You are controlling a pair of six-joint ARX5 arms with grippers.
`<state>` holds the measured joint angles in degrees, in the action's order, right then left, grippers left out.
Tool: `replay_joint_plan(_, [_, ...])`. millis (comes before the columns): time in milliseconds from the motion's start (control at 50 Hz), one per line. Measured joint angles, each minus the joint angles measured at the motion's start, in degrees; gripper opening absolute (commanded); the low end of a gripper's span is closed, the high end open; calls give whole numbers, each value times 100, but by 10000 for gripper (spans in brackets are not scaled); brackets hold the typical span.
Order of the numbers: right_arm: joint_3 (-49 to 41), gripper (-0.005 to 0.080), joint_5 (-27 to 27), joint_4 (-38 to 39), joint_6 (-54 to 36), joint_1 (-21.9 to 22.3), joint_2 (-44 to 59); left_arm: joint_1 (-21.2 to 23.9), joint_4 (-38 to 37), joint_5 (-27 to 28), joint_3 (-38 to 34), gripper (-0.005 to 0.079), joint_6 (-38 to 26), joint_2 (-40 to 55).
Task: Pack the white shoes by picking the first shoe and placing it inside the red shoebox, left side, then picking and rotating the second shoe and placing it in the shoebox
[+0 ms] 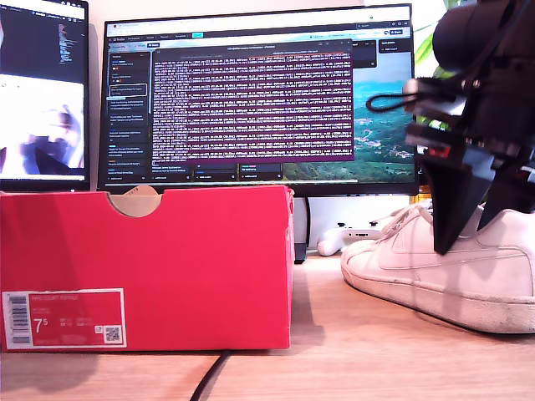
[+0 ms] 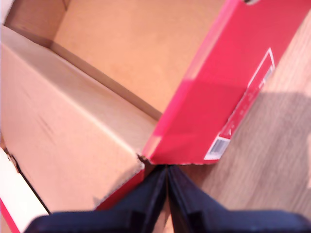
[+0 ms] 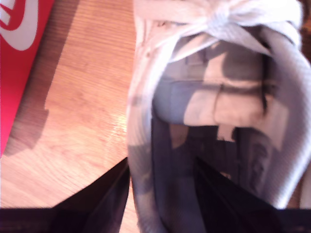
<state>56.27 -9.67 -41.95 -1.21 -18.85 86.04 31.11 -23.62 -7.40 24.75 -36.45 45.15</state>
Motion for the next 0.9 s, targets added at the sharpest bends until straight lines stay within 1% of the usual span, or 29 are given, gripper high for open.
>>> replay_joint_plan(60, [15, 360, -11, 28, -22, 0, 68, -2, 48, -2, 0, -12, 0, 0])
replay_joint_plan(120, [28, 305, -31, 79, -24, 0, 149, -2, 98, 0, 0, -12, 0, 0])
replay_joint_plan(160, [33, 234, -44, 131, -24, 0, 195, -2, 120, 0, 0, -12, 0, 0])
replay_joint_plan(220, [33, 66, -55, 201, -24, 0, 232, -2, 129, 2, 0, -12, 0, 0])
replay_joint_plan(240, [33, -11, -61, 234, -24, 0, 238, -2, 129, 0, 0, -12, 0, 0])
replay_joint_plan(260, [33, -23, -68, 267, -24, -2, 240, -2, 131, 2, 0, -12, 0, 0])
replay_joint_plan(280, [33, 1, -76, 304, -24, -7, 240, -2, 131, 0, 0, -12, 0, 0])
replay_joint_plan(320, [33, -14, -92, 378, -24, -20, 240, -2, 131, 2, 0, -12, 0, 0])
replay_joint_plan(400, [35, -13, -170, 396, -17, -33, 240, -2, 125, 2, 0, -12, 0, 0])
replay_joint_plan(520, [208, -13, -181, 118, 28, -37, 251, 0, 120, 2, 0, -12, 0, 0])
replay_joint_plan(680, [925, -13, -251, -608, 350, -42, 326, -2, 114, 2, 0, -12, 0, 0])
replay_joint_plan(700, [1019, -13, -299, -675, 538, -46, 334, -2, 111, 2, 0, -12, 0, 0])
replay_joint_plan(740, [1266, -13, -393, -826, 627, -70, 343, -2, 94, 11, 0, -12, 0, 0])
replay_joint_plan(760, [1390, -13, -446, -894, 846, -81, 345, -2, 85, 26, 0, -12, 0, 0])
replay_joint_plan(900, [2203, -13, -503, -1174, 1351, -313, 345, -2, 0, 136, 0, -11, 0, 0])
